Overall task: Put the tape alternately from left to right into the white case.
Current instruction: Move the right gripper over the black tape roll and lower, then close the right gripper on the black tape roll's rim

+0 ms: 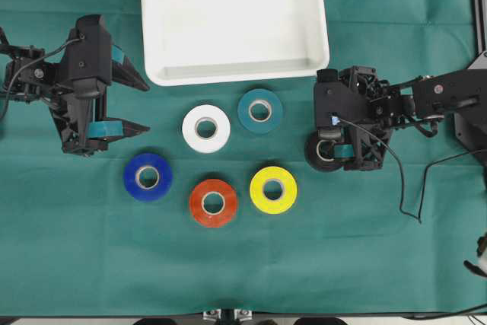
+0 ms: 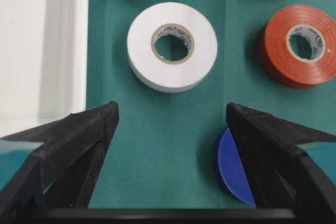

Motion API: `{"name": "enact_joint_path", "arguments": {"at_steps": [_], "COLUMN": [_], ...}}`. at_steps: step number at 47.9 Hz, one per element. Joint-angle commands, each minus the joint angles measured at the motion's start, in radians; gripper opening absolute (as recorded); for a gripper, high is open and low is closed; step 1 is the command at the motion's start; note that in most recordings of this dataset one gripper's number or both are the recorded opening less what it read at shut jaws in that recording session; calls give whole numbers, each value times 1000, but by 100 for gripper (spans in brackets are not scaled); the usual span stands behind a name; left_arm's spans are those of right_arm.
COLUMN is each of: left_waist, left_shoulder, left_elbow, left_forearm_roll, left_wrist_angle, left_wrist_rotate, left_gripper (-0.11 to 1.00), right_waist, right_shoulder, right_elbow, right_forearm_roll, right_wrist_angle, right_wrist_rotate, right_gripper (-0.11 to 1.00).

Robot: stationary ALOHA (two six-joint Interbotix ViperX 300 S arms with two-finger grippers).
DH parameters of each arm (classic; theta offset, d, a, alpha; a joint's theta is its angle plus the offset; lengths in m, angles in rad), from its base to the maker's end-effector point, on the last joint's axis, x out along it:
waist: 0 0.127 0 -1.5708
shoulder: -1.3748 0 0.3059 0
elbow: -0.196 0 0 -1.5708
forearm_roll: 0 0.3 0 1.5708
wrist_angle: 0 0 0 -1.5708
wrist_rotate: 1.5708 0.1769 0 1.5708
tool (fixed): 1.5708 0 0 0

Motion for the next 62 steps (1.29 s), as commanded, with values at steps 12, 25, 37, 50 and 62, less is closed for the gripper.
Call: {"name": "enact_joint_path", "arguments": {"at_steps": [12, 25, 37, 50, 62], "left_waist": [-5, -5, -6, -5, -5], "left_shoulder": [-5, -5, -5, -5, -5], "left_elbow": [-9, -9, -8, -6, -5], "left_forearm_roll": [-2, -2, -2, -2, -2], "left_wrist_angle": [-5, -5, -5, -5, -5], "left_wrist_rotate": [-2, -2, -2, -2, -2], "left_gripper": [54, 54, 53, 54, 54], "right_waist": [0, 0, 0, 0, -21], "right_shoulder": [-11, -40, -98, -218, -225], "right_elbow": [-28, -32, -40, -48, -51], "right_forearm_roll": [-2, -2, -2, -2, -31], "right_wrist_angle": [-2, 8, 8, 0, -17], "right_wrist_rotate": [0, 0, 0, -2, -2], "right_gripper": [72, 24, 24, 24, 24]}}
